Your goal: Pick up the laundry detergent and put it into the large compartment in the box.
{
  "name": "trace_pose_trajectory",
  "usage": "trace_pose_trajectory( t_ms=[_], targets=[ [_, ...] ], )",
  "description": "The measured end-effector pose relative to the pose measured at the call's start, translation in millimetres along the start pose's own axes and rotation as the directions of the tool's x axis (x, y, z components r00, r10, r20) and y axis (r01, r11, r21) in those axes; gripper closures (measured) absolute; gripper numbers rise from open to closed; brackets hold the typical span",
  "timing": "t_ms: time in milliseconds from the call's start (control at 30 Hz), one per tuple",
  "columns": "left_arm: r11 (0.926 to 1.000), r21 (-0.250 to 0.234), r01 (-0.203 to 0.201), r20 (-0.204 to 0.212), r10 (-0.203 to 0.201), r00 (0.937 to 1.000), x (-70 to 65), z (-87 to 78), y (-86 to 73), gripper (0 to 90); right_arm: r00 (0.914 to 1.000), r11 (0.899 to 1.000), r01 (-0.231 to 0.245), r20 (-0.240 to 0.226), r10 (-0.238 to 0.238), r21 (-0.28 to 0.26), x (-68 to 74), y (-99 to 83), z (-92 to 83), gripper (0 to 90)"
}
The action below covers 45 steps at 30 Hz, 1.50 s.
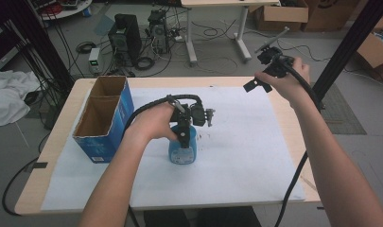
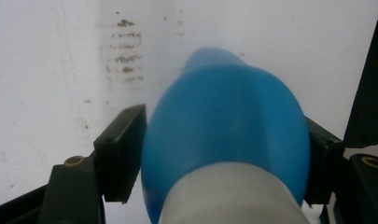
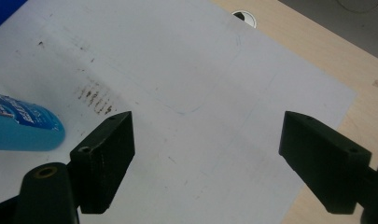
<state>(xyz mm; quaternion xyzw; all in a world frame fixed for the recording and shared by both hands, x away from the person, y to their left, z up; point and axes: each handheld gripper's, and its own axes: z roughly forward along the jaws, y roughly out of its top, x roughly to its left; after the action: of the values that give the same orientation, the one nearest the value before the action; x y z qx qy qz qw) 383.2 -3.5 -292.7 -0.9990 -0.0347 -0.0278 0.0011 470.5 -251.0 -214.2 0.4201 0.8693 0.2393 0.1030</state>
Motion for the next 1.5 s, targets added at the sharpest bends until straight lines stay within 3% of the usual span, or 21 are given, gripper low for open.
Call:
trace_pose_trajectory(
  t_ms=[533, 1500],
  targets=[
    [0.9999, 0.011, 0.002, 0.012, -0.002, 0.9999, 0.7, 0.7, 1.0, 36.7, 1.0, 1.0, -0.002, -0.002, 0.002, 0.003, -0.1, 0.2, 0.6, 18.4],
    [0.9999, 0.012, 0.003, 0.017, -0.003, 0.9998, 1.5, 0.5, 0.1, 37.5, 1.0, 1.0, -0.005, -0.003, 0.005, 0.0, -1.0, -2.4, 0.0, 18.5]
  ],
)
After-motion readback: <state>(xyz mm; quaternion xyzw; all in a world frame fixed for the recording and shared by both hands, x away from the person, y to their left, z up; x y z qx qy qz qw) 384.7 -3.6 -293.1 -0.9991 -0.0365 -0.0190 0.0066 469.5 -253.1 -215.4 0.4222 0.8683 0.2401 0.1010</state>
